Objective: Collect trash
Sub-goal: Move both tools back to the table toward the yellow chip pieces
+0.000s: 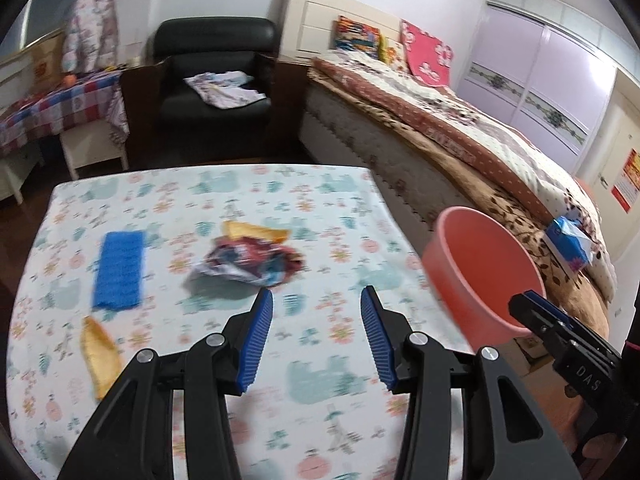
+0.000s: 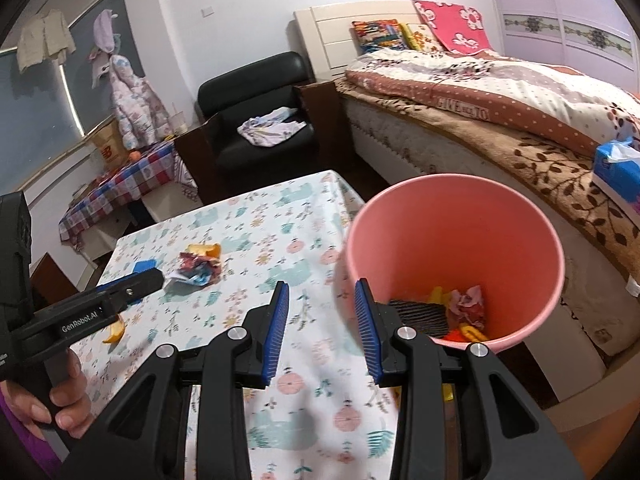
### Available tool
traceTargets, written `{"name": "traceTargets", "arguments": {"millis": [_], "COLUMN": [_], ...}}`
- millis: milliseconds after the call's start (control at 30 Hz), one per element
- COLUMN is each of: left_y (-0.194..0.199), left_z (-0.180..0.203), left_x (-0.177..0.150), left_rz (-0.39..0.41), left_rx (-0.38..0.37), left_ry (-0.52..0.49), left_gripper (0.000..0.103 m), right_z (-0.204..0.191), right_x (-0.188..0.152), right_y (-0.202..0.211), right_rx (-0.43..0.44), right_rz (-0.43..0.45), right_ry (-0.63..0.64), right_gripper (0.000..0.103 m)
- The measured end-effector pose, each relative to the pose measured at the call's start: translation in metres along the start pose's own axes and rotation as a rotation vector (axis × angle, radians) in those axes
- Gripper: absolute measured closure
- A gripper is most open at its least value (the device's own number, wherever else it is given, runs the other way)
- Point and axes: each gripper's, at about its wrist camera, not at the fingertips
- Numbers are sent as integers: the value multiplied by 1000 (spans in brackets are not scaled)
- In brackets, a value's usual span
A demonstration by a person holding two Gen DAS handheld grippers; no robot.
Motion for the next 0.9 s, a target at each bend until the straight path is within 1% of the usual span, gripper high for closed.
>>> {"name": "traceTargets", "arguments": {"millis": [300,500,600,733,900], "left_y": [41,64,68,64,47], "left_z": [-66,-113,-130,-142,-144], "left_x": [-16,-36,-43,-46,-40], "left_rz": [43,43,33,23,9], "left_rx": [125,225,262,272,278], "left_ry": [113,192,226,252,215], "left_gripper": [58,58,58,58,58], "right_z": [-29,-41,-48,-56,-66], "right_x": [-4,-6,-7,-7,-6], "right_y": [-6,-15,-21,-28,-35], "right_rx": [57,82,92,105,118], "right_rz": [-16,-38,-52,-63,-73], "right_ry": [60,85,94,111,132], "right_gripper": [68,68,68,68,68]}}
Point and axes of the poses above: each gripper's, at about its wrist camera, not at the fingertips, and y roughly against the way its jaws point, z to its right, x to its top, and after that the axes turned 15 degrees about -x, right-handed
